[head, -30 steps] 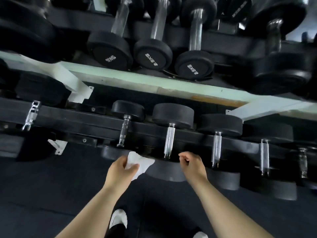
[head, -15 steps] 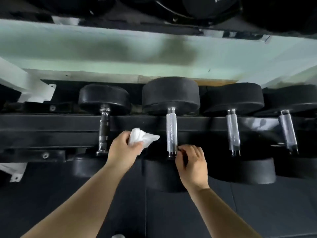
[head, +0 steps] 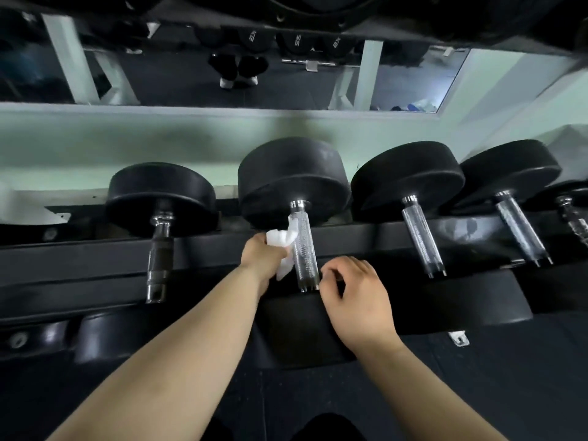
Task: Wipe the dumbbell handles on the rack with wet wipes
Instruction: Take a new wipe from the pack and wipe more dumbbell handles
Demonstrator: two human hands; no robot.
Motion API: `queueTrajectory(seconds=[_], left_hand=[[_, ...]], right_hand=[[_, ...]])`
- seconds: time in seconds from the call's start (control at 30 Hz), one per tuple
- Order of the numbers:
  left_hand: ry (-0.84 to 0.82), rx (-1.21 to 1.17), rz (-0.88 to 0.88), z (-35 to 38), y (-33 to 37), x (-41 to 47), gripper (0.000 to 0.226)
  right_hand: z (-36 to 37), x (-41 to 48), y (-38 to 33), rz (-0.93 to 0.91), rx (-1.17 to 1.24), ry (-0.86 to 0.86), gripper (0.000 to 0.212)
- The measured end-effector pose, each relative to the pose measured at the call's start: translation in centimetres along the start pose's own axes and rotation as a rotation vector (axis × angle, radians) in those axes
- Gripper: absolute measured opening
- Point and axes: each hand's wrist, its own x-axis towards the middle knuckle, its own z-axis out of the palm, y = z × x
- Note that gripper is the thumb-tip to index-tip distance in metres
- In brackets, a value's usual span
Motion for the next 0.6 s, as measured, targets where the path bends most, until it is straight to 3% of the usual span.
queueTrajectory(seconds=[0.07,0.17,0.23,0.37,0.5,0.6], left_hand=[[-0.08,0.135,-0.013,-0.3,-0.3,-0.3,0.01],[-0.323,0.315,-0.002,-1.0,-0.4,-1.4,0.03],[-0.28,0.249,-0.012,-1.0,-0.1,-1.3,0.032],[0.012,-0.023,-0.013,0.4,1.9,0.7,0.031],[-0.138,-0.134,-0.03,0.4,1.8,-0.5,0.026],[-0.261,0.106,-0.065,-0.7,0.6,-1.9,0.024]], right_hand=[[0.2,-0.1,-0.3,-0.01,-0.046,0.021,0.028],[0.2,-0.1,-0.3,-0.03,-0.06,0.033,0.027],[0.2,-0.2,0.0,-0.045,-0.022,0.03,0.022],[0.4,0.1,0.3,-0.068,0.01,0.052,0.032],[0.3,0.1,0.5,-0.029,0.039,0.027,0.023],[0.4,0.1,0.4,-0.031,0.05,0.021,0.016]])
